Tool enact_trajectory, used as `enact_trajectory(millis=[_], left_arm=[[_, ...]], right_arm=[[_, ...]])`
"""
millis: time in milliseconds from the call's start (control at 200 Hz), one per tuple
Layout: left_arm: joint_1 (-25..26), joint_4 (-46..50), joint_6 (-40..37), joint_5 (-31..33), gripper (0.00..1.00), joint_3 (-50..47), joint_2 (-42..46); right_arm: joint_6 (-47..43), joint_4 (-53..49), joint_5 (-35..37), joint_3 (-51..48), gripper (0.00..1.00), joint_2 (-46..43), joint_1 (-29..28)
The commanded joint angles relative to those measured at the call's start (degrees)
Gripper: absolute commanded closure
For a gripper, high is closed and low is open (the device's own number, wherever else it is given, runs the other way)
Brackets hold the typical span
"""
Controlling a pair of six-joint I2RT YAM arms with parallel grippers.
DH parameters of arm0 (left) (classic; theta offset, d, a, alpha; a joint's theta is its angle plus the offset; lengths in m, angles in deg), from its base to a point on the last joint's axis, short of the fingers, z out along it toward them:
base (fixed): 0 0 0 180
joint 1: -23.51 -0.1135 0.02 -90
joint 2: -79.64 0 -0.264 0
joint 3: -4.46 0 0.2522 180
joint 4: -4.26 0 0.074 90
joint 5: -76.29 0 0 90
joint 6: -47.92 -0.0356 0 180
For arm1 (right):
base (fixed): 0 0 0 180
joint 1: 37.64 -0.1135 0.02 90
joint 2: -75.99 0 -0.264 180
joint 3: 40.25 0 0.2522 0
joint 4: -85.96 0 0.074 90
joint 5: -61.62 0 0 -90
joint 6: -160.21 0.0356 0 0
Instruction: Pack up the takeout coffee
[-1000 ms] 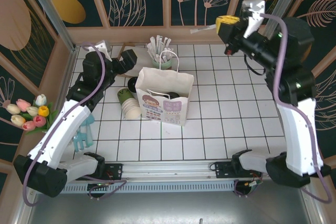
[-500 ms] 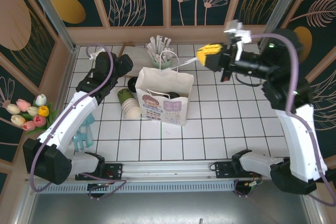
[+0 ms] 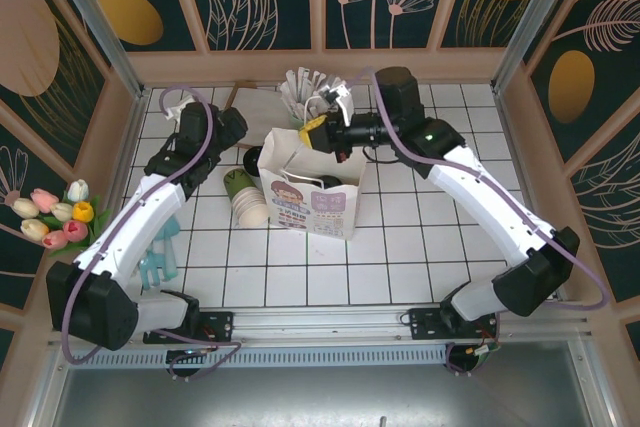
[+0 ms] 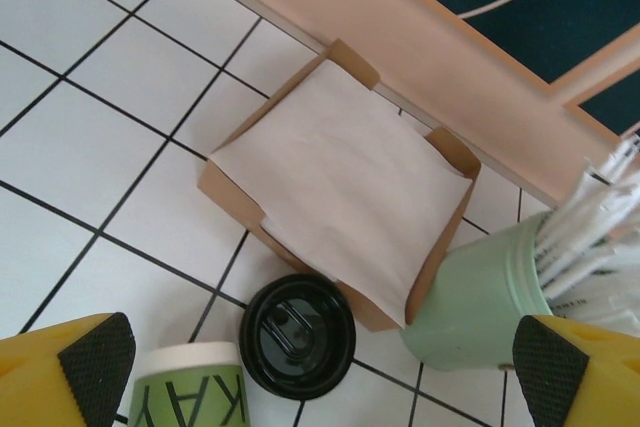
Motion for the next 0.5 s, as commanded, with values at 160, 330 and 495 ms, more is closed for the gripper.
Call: enact_trajectory(millis=[160,330,495], left_arm=[[-2.45,-6.2,-10.27,-6.1,0.02,7.68,-11.89],[-2.73,0.12,-9.63,-6.63,0.02,16.46,-21.84],[-3.08,-9.01,4.96,-13.87,0.02,11.62,-23.81]], right_arm=[[-3.79,-4.88,4.6,-5.56,0.58,-0.43,1.92],[-4.71,-8.97,15.65,-2.11,0.15,-2.97,2.31],[-0.25,-3.29,33.33,-1.16,0.01,-6.6,2.56]])
